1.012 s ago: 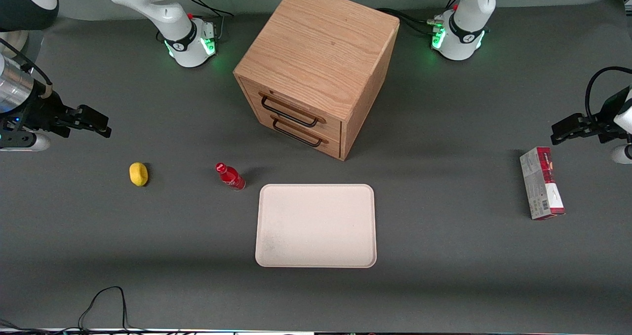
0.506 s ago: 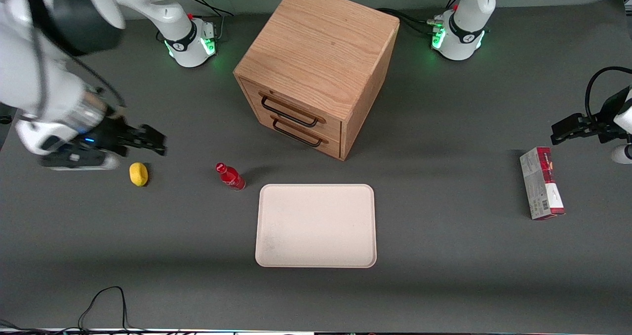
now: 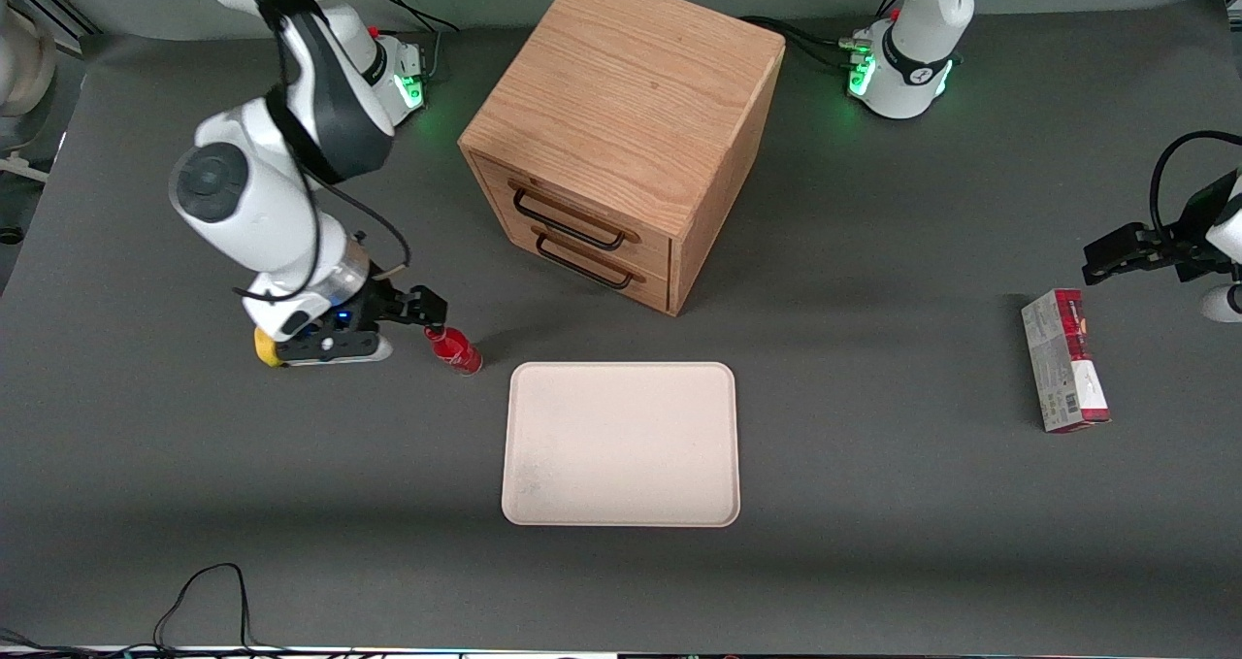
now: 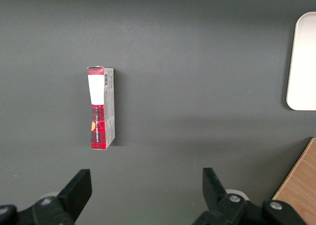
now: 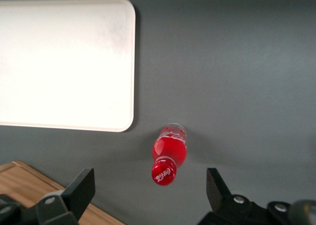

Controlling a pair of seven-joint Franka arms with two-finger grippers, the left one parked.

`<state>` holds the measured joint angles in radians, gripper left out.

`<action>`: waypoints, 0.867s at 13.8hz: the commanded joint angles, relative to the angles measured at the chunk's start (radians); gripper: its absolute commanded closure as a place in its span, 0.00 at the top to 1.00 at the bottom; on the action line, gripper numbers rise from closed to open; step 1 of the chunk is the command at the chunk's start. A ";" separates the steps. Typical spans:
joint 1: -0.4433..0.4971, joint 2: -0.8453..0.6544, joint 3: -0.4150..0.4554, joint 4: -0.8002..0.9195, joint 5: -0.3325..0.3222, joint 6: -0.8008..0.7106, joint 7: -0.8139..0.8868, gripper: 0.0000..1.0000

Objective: Place coke bottle on tray
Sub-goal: 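Close the right gripper around the bottle's body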

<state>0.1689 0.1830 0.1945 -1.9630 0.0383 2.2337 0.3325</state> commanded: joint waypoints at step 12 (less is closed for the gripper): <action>0.009 0.073 0.000 -0.145 -0.052 0.282 0.013 0.00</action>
<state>0.1746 0.2500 0.1952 -2.1095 0.0031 2.4963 0.3325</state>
